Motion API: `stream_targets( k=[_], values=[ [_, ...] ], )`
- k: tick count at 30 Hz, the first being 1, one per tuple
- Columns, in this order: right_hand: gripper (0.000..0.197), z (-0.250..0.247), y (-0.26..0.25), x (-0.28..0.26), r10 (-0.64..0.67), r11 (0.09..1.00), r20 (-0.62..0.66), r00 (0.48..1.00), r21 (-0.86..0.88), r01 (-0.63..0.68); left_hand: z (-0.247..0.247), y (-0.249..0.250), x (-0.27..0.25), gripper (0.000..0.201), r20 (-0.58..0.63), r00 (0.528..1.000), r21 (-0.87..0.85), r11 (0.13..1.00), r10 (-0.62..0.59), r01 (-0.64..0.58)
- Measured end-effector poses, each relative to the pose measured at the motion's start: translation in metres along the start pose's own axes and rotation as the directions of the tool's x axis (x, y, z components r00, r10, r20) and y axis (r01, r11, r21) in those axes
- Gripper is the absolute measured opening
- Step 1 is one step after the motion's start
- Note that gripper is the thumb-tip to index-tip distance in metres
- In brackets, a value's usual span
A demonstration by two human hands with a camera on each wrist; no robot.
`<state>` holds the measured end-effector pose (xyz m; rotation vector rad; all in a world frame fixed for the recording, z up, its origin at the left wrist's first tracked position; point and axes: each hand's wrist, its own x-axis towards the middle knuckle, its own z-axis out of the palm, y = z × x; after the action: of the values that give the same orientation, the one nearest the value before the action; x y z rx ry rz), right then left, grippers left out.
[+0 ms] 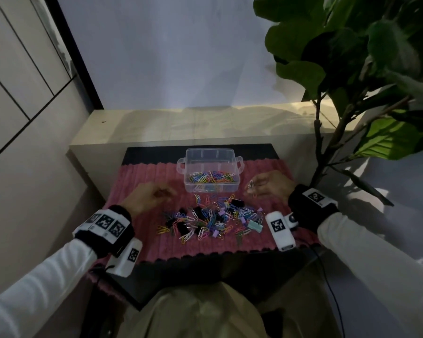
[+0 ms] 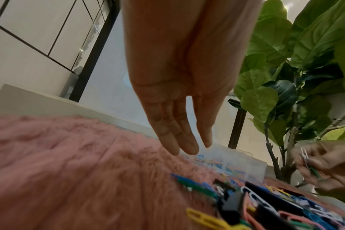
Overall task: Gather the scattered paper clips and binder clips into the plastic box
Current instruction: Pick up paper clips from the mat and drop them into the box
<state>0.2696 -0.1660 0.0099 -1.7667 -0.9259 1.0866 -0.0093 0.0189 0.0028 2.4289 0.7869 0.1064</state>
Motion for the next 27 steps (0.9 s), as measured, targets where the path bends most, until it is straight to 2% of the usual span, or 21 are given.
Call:
stream_targets(
  k=[3,7,10,13,16,18,21,24,27],
  values=[
    [0.013,0.001,-0.001,0.0,0.029,0.996,0.033,0.999,0.086,-0.032,0.007,-0.004,-0.008,0.025,0.085,0.996,-0.033,0.999,0.003,0.0],
    [0.01,0.005,-0.008,0.002,0.007,0.997,0.027,1.0,0.073,-0.009,0.016,-0.004,-0.017,0.028,0.145,0.989,-0.105,0.994,-0.013,0.029],
    [0.009,0.007,-0.02,0.008,-0.037,0.992,0.018,0.999,0.118,0.035,0.017,-0.004,-0.021,0.04,0.135,0.991,-0.21,0.977,-0.008,0.036],
    [0.023,0.008,-0.039,0.022,-0.085,0.994,-0.026,0.996,0.072,0.087,0.012,-0.009,-0.025,0.04,0.075,0.995,-0.217,0.973,-0.069,0.084],
    [0.005,0.014,-0.055,0.047,-0.071,0.997,-0.048,0.996,0.004,0.071,0.009,-0.012,-0.03,0.04,0.123,0.987,-0.14,0.983,-0.104,0.121],
    [0.006,0.023,-0.061,0.062,-0.044,0.997,-0.082,0.996,-0.072,0.038,0.012,-0.011,-0.03,0.052,0.204,0.976,0.005,0.997,-0.08,0.081],
    [0.021,0.038,-0.065,0.072,-0.03,0.956,-0.098,0.995,-0.292,0.0,0.022,-0.006,-0.025,0.067,0.244,0.968,0.186,0.983,-0.061,0.016],
    [0.027,0.043,-0.069,0.068,-0.058,0.852,-0.068,0.996,-0.523,0.014,0.026,-0.004,-0.016,0.061,0.24,0.969,0.231,0.973,-0.05,-0.007],
    [0.028,0.039,-0.071,0.056,-0.147,0.772,-0.047,0.988,-0.63,0.085,0.023,-0.005,-0.011,0.044,0.223,0.975,0.267,0.962,-0.006,-0.055]
  ],
)
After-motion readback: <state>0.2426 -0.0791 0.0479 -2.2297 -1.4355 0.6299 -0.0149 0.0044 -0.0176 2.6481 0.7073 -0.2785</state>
